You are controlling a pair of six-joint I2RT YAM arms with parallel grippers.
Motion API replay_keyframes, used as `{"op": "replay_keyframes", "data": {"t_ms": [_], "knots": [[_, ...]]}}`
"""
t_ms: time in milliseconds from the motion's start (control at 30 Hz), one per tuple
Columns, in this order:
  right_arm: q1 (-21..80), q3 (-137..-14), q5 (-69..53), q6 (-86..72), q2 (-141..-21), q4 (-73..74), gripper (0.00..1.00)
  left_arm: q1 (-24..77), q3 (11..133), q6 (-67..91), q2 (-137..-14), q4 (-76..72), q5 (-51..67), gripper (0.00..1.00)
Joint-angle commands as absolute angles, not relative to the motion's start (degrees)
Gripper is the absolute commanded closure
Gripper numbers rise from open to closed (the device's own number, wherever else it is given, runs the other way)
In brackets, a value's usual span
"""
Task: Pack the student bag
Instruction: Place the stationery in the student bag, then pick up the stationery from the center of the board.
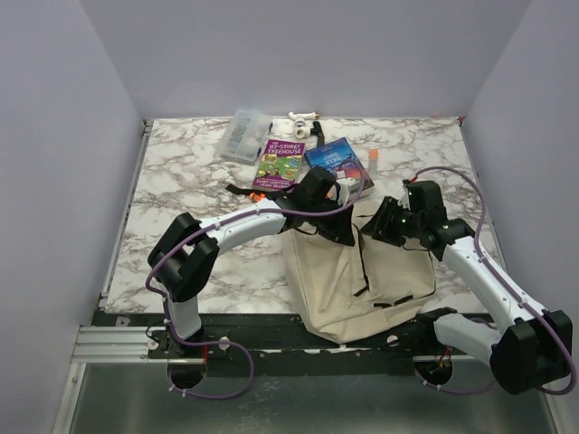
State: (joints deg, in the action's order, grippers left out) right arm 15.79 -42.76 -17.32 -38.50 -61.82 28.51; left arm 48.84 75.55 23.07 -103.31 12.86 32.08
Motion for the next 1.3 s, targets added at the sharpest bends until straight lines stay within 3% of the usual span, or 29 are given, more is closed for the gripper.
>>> {"op": "replay_keyframes", "data": {"t_ms": [0,100,233,267,300,333,567,667,767,967,1267], "knots": [[15.9,-48.5,-1.2,-34.8,-61.7,37.0,0.50,49.2,76.0,23.7,-102.1,12.1,32.9,0.63],[15.9,-49.1,-0.3,-35.4,-61.0,33.9,0.49,49.1,75.5,23.6,-99.8,13.4,31.8,0.49],[15.9,-53.0,4.0,-34.4,-63.2,33.5,0.38,48.8,75.2,22.9,-94.1,17.0,30.9,0.37],[15.9,-53.8,4.4,-34.0,-64.2,32.9,0.35,48.5,75.1,22.3,-92.6,17.9,30.7,0.19],[15.9,-54.4,4.5,-33.3,-65.0,31.4,0.32,48.1,75.3,21.5,-90.8,19.4,30.3,0.07],[15.9,-55.0,5.3,-32.9,-66.3,30.2,0.28,47.7,76.0,21.0,-89.4,21.8,29.6,0.02],[15.4,-64.4,10.4,-30.8,-80.3,23.7,0.26,43.0,84.8,16.0,-78.4,38.7,24.1,0.02],[14.3,-71.6,12.8,-28.7,-88.7,22.7,0.28,41.7,90.0,9.7,-75.4,45.5,16.3,0.02],[12.5,-78.9,13.8,-27.8,-97.6,22.1,0.45,40.9,86.6,7.1,-72.0,43.8,5.2,0.02],[10.7,-94.6,13.1,-25.3,-114.6,23.2,0.46,38.9,75.2,7.9,-67.2,35.3,8.9,0.02],[10.2,-115.4,14.8,-23.0,-135.1,27.1,0.43,38.9,74.2,8.5,-70.2,35.5,9.9,0.02]]}}
